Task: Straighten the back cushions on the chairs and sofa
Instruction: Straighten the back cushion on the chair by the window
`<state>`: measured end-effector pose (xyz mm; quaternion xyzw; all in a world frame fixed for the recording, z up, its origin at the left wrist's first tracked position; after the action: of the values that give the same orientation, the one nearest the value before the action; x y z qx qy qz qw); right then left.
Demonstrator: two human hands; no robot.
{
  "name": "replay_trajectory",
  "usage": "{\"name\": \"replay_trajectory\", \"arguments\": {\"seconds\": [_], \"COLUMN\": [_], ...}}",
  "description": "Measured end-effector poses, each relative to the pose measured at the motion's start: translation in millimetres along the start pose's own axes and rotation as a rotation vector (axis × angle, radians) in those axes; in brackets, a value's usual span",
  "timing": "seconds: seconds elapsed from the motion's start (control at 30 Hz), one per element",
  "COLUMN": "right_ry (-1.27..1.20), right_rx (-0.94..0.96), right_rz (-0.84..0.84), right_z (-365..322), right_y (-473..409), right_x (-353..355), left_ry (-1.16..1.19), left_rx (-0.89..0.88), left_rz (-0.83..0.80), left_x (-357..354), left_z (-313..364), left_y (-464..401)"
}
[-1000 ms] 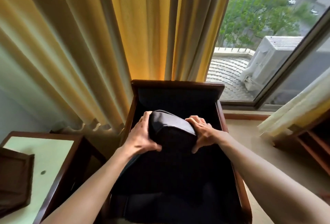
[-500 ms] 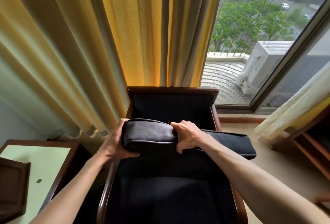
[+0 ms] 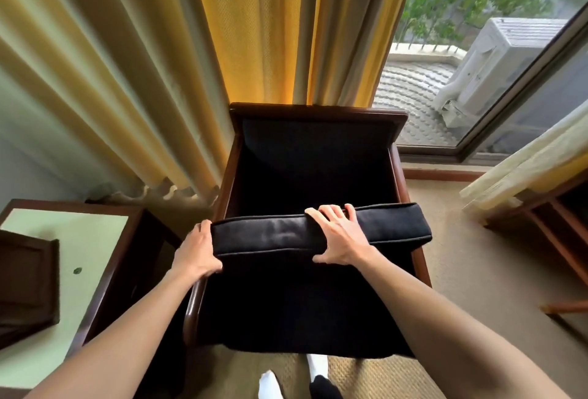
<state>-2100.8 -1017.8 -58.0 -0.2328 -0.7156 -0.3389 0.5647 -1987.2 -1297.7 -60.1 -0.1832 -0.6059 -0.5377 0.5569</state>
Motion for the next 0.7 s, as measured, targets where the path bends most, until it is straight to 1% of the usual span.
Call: {"name": "replay_trajectory", "arguments": {"seconds": [0.07, 0.13, 0.2, 0.27, 0.33, 0.47, 0.7], "right_ry": [0.047, 0.082, 0.097, 0.110, 0.128, 0.153, 0.116], "right_rx": [-0.041, -0.078, -0.096, -0.102, -0.102, -0.115, -0.123], "right_rz": [-0.021, -0.048, -0.074, -0.089, -0.098, -0.089, -0.053], "right_z": [27, 47, 55, 59, 63, 71, 109], "right_y": [10, 17, 19, 16, 13, -3, -61], "right_x": [0, 1, 1, -2, -6, 0, 39], "left_ry": [-0.094, -0.185, -0.243, -0.320, -0.372, -0.401, -0.369], "left_rx": [-0.037, -0.125, -0.229, -0.327, -0.386, -0.418, -0.487], "left_rz": [0.000, -0.019, -0.027, 0.010, 0.042, 0.095, 0.110], "left_x": [-1, -5, -11, -19, -27, -20, 34], "left_z": [3, 20, 48, 82, 111, 133, 160], "left_y": [-8, -16, -20, -20, -20, -34, -106]}}
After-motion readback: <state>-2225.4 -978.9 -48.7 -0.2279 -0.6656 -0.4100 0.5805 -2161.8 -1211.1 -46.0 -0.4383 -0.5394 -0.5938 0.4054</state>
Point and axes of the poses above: each hand's wrist, its own y-axis away from the middle knuckle, its own x-axis out of the back of the hand, z = x × y, the point moved 6 cm from there along -y, towards the middle knuckle, and after that the axes turned 1 degree about -z, right-handed, at the moved point
